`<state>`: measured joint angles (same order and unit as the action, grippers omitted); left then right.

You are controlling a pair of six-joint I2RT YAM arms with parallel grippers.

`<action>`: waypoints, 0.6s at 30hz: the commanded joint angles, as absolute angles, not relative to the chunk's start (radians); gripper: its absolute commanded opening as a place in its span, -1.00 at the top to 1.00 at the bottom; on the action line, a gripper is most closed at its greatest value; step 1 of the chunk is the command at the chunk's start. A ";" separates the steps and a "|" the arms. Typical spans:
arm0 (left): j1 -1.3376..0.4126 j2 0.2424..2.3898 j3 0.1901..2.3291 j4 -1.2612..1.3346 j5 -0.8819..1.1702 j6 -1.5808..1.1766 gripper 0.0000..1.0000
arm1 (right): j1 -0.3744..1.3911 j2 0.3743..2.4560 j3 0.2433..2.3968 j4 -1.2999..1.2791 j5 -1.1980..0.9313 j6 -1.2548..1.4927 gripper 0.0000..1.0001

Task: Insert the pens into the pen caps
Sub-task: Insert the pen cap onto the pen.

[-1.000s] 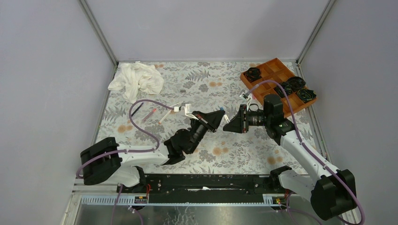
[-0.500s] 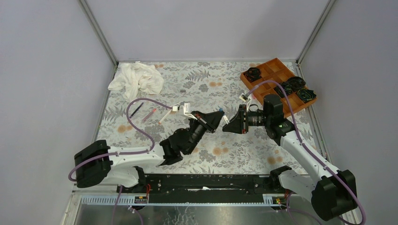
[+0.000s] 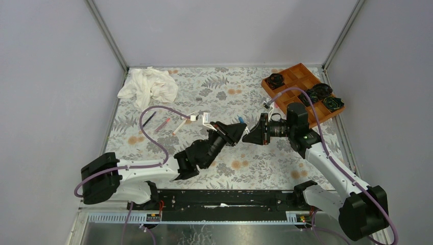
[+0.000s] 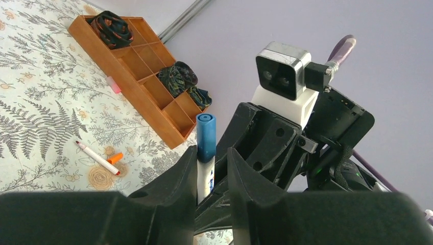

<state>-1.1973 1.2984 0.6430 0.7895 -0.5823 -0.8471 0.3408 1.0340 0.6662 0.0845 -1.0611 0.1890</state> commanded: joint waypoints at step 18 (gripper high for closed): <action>-1.247 0.989 0.512 0.683 -0.424 -0.756 -0.75 | 0.336 1.011 0.753 0.121 -1.117 0.135 1.00</action>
